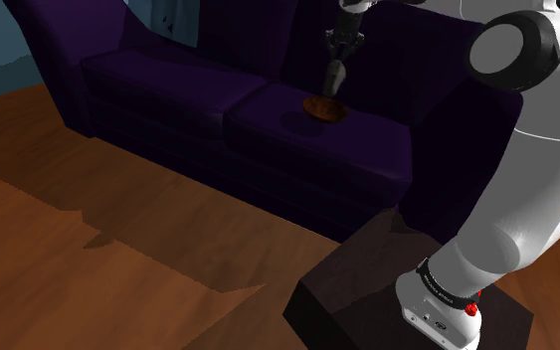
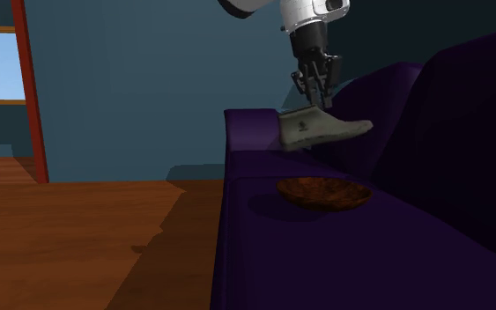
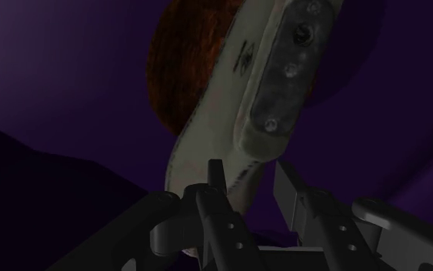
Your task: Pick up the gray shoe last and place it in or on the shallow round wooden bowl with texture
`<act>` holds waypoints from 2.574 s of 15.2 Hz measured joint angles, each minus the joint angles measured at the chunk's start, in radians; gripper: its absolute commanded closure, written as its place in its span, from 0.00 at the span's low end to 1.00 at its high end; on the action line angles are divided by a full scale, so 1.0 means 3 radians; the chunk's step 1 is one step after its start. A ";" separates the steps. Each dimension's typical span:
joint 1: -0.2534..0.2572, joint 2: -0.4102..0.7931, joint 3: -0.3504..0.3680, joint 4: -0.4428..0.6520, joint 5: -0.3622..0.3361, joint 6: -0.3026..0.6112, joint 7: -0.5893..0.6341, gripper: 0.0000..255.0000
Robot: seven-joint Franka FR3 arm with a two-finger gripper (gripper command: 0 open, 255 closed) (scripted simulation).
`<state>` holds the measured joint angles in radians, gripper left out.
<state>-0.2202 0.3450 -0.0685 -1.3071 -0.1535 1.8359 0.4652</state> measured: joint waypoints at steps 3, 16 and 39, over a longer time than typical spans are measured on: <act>-0.0001 -0.0008 -0.0001 -0.0145 -0.0006 0.0134 0.0020 1.00; -0.0007 -0.0005 -0.0008 -0.0720 -0.0040 0.0709 0.0108 1.00; 0.0036 -0.0137 0.0007 -0.0673 -0.0050 0.0529 0.0135 0.00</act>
<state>-0.2095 0.3038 -0.0664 -1.5089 -0.1685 1.9944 0.5058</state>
